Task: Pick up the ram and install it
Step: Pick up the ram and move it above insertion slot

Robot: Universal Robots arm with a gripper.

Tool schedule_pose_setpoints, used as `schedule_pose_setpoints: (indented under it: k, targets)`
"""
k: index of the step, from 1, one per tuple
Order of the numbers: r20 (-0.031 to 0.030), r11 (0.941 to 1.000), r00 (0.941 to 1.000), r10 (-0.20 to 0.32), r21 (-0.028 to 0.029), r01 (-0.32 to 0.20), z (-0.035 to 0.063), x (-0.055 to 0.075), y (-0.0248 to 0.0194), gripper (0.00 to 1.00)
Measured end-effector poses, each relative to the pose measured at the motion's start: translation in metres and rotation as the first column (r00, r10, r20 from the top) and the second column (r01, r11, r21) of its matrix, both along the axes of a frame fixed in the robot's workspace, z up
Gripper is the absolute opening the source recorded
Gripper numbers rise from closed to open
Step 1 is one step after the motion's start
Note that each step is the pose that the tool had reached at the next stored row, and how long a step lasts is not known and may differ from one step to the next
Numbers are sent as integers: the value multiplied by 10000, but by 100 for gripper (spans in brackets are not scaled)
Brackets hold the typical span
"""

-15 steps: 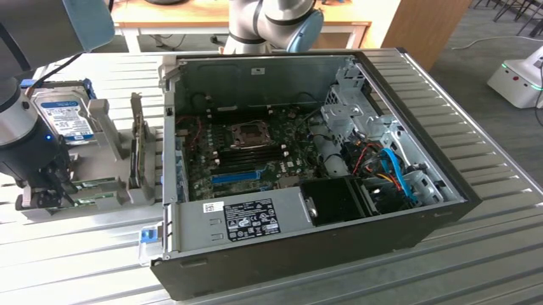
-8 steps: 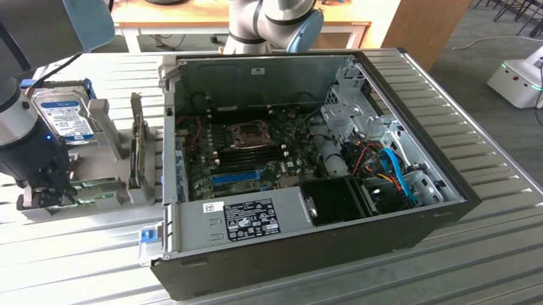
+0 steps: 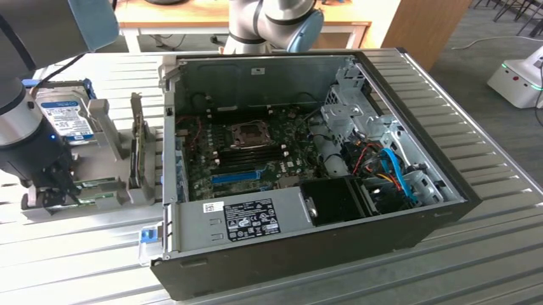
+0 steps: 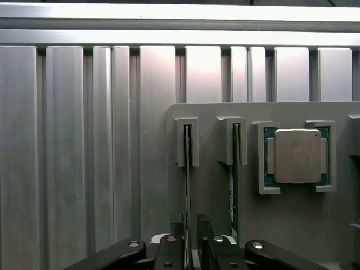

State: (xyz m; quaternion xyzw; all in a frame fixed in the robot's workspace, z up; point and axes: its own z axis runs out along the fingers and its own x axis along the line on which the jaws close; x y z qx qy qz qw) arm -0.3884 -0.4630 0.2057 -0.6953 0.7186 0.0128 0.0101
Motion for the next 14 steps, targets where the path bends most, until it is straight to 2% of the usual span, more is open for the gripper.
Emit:
schedule_pose_setpoints:
  k: [7, 14]
  targets:
    - [-33, 10000, 10000, 1, 0, -1, -1, 119, -1, 24]
    - [-34, 10000, 10000, 0, 0, 0, -8, 121, -1, 24]
